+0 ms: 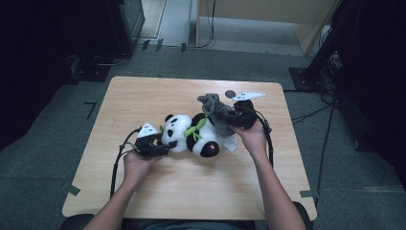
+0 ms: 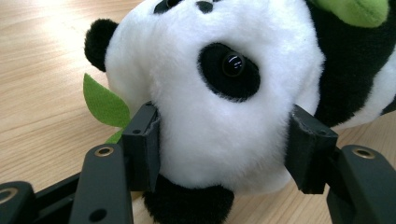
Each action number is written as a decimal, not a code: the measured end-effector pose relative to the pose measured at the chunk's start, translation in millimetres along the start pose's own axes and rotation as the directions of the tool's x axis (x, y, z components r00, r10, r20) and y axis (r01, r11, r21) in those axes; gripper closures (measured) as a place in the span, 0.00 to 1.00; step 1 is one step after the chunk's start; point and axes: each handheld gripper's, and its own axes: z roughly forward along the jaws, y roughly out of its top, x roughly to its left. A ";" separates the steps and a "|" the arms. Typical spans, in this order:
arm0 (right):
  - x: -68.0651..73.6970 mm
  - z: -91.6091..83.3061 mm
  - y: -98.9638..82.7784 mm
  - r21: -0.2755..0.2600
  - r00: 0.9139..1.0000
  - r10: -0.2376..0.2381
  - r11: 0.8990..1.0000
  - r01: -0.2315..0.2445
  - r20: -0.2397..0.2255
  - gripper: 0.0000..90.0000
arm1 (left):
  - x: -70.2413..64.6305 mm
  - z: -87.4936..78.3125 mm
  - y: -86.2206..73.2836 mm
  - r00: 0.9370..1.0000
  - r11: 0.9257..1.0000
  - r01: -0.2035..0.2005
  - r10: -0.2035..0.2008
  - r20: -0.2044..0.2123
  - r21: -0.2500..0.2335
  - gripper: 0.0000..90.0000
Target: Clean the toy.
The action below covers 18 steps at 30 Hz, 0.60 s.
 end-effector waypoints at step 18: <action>-20.0 2.8 -22.8 0.030 0.995 0.036 0.999 -0.039 0.092 0.89 | 3.7 1.4 -2.7 1.000 0.999 0.016 -0.016 0.020 -0.031 0.43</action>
